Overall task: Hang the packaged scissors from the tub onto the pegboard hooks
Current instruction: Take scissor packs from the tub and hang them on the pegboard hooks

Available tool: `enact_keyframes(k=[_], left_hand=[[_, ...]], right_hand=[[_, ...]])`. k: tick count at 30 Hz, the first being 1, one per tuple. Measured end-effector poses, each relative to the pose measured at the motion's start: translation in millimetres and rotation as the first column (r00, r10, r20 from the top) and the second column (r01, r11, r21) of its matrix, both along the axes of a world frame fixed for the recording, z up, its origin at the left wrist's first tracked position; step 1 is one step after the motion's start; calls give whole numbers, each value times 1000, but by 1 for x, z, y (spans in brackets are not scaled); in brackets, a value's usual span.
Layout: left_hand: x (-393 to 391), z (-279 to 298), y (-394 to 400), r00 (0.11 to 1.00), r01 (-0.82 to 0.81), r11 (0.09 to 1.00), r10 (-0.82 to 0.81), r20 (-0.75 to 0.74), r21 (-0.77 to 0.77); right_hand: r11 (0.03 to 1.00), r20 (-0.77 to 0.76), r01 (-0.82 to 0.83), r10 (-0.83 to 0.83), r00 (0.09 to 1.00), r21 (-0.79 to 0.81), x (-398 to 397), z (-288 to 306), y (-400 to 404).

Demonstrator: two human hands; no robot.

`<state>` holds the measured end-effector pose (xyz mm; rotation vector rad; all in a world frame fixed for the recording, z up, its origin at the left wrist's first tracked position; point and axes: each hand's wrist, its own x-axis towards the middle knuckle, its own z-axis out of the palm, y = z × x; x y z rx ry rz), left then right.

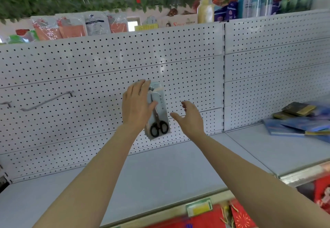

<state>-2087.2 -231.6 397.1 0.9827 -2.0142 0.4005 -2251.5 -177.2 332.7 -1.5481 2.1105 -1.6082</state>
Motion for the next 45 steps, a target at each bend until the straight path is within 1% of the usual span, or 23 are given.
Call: enact_keyframes(k=[2, 4, 8, 10, 14, 18, 20, 23, 27, 30, 32, 34, 36, 38, 39, 40, 41, 43, 44, 45], left_hand=[[0, 0, 14, 1000, 5, 1000, -5, -12, -28], [-4, -2, 36, 999, 32, 997, -33, -13, -71], [-25, -16, 93, 991, 130, 988, -127, 44, -84], [-43, -31, 123, 980, 177, 980, -168, 104, -88], [-87, -69, 183, 956, 242, 967, -222, 193, -82], [-133, -117, 246, 938, 265, 963, -269, 219, 49], [-154, -147, 273, 918, 286, 954, -300, 259, 92], [-182, -194, 310, 890, 313, 934, -352, 290, 173], [-214, -266, 350, 839, 326, 904, -412, 355, 278], [-233, -332, 372, 769, 358, 860, -492, 407, 364], [-244, -380, 386, 698, 350, 830, -541, 470, 435], [-255, -427, 398, 599, 328, 800, -587, 544, 503], [-268, -471, 408, 423, 329, 750, -660, 620, 574], [-286, -514, 417, 252, 346, 705, -705, 663, 619], [-296, -535, 419, 185, 348, 669, -736, 651, 657], [-307, -553, 421, 139, 351, 659, -739, 660, 665], [-319, -565, 425, 104, 362, 675, -715, 691, 643], [-350, -588, 434, 2, 296, 636, -746, 666, 712], [-366, -596, 440, -86, 269, 634, -734, 673, 725], [-381, -602, 446, -150, 260, 617, -735, 662, 743]], right_hand=[[998, -158, 51, -56, 986, -40, -16, 3, 23], [991, -310, 82, -111, 944, -107, -32, 8, 52], [961, -545, 136, -251, 800, -243, -64, 9, 120], [949, -616, 145, -292, 732, -278, -80, 6, 158], [950, -725, 140, -303, 618, -277, -113, -8, 230], [963, -778, 189, -266, 569, -191, -144, -41, 295], [964, -787, 217, -253, 562, -155, -160, -67, 326], [962, -781, 258, -225, 583, -85, -183, -116, 367], [946, -731, 320, -184, 658, 51, -214, -195, 419], [896, -695, 386, -135, 706, 218, -234, -266, 459], [843, -661, 422, -110, 742, 333, -246, -315, 486], [808, -640, 448, -116, 759, 384, -252, -357, 512], [774, -624, 464, -117, 772, 430, -255, -392, 534], [741, -615, 470, -98, 782, 479, -257, -422, 553], [725, -607, 466, -85, 790, 506, -256, -435, 562], [712, -599, 461, -71, 797, 530, -257, -447, 570], [695, -589, 455, -55, 806, 557, -258, -459, 576], [653, -571, 444, -22, 821, 613, -261, -483, 586], [642, -563, 437, -10, 827, 630, -261, -493, 589], [638, -554, 429, -4, 832, 640, -261, -501, 593]])
